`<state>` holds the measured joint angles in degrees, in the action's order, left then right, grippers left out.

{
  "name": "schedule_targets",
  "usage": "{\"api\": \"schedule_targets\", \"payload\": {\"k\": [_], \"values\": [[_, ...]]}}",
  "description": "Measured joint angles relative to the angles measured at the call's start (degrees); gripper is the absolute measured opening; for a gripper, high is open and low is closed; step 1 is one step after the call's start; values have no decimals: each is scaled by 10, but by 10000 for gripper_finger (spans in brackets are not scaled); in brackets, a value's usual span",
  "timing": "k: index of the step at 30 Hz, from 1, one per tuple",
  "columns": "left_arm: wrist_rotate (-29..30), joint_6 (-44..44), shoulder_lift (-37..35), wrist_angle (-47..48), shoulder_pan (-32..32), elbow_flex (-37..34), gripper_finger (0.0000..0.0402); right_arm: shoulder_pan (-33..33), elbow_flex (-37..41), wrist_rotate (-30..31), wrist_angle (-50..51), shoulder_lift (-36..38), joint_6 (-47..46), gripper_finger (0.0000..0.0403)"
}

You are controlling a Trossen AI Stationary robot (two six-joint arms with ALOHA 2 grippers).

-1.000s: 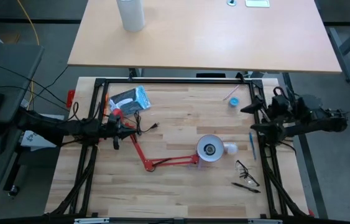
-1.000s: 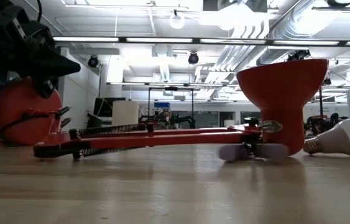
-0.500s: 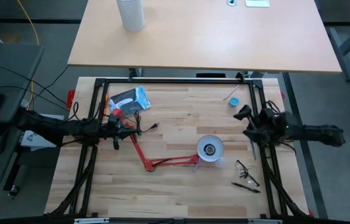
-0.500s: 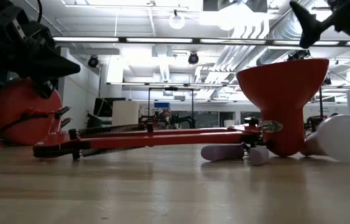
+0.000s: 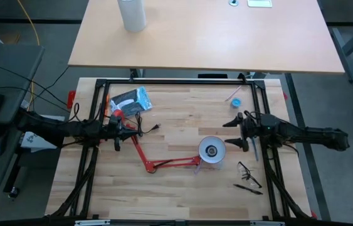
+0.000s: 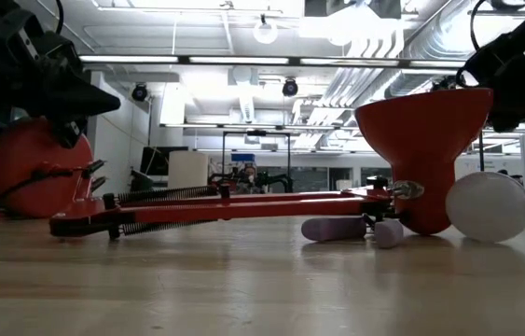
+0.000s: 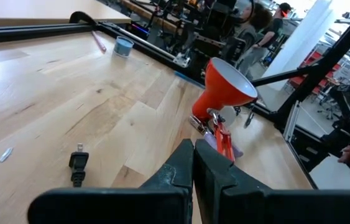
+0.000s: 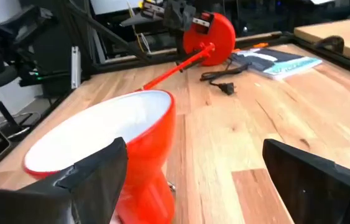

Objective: Screw lightbulb
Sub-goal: Return to home position

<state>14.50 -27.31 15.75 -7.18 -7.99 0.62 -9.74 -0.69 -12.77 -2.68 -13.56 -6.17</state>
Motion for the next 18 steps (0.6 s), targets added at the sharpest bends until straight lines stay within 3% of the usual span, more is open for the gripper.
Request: {"api": "schedule_targets", "payload": {"k": [18], "values": [[0,0,1,1,0,0,1,0,0,3,3,-6,-43,364]]}}
